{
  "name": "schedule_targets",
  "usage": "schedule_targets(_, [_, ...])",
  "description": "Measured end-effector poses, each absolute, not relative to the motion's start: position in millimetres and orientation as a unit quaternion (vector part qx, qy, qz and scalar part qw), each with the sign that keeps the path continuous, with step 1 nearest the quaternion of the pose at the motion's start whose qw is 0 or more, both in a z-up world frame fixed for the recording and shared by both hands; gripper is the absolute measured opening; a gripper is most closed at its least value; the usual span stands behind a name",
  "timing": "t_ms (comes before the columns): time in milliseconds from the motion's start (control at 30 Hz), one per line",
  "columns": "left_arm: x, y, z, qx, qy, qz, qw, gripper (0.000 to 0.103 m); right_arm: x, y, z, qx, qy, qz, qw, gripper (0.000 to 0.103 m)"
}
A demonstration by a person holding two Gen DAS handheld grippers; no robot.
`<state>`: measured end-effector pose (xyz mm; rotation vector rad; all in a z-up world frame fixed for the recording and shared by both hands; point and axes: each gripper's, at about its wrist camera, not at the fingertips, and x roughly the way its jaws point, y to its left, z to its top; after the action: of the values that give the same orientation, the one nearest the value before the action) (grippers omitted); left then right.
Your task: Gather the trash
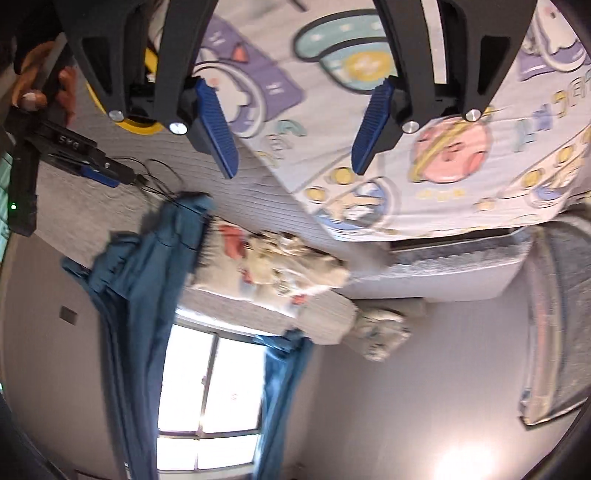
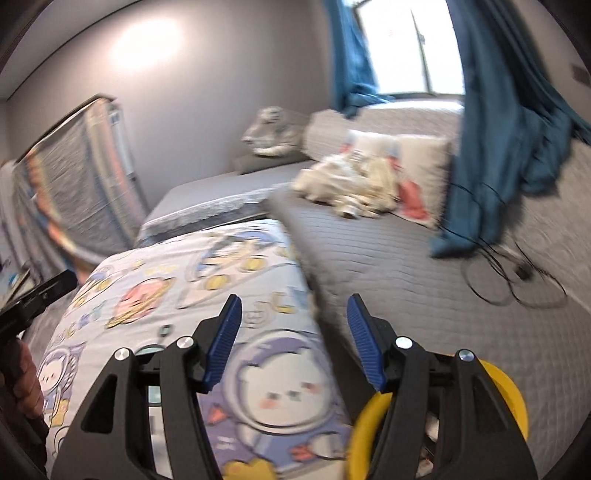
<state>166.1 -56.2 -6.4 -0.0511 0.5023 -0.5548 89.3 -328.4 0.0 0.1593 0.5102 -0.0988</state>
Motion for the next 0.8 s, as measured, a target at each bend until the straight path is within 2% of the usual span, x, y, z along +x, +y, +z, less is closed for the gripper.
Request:
schedule_targets(33, [165,-44,-5,-0.029,0.241,-0.258,0.935,0.07,92,-318,3,0.072,0.248,-0.043,0.965,0.064])
schedule_targets(100, [159,-18,-4,-0.037,0.233,-0.23,0.944,0.074,96,-293,9,0.06,0.243,-0.028,0.968,0.067])
schedule_targets(233, [140,18,-3,-0.049,0.211,-0.194,0.957,0.093,92,-256,15,0.045,0.227,-0.018,0.973,0.076])
schedule_targets(300, [128,33,-1,-0.058,0.193,-0.179,0.963,0.095,87,-243,16,0.038,0.212,-0.023,0.976,0.086])
schedule_targets(433, [107,50,0,-0.068,0.17,-0.154,0.971,0.095,72,-225,14,0.036,0.186,-0.034,0.981,0.094])
schedule_targets(800, [52,47,-6,-0.048,0.116,-0.073,0.989,0.095,22,-215,3,0.044,0.116,-0.105,0.987,0.095])
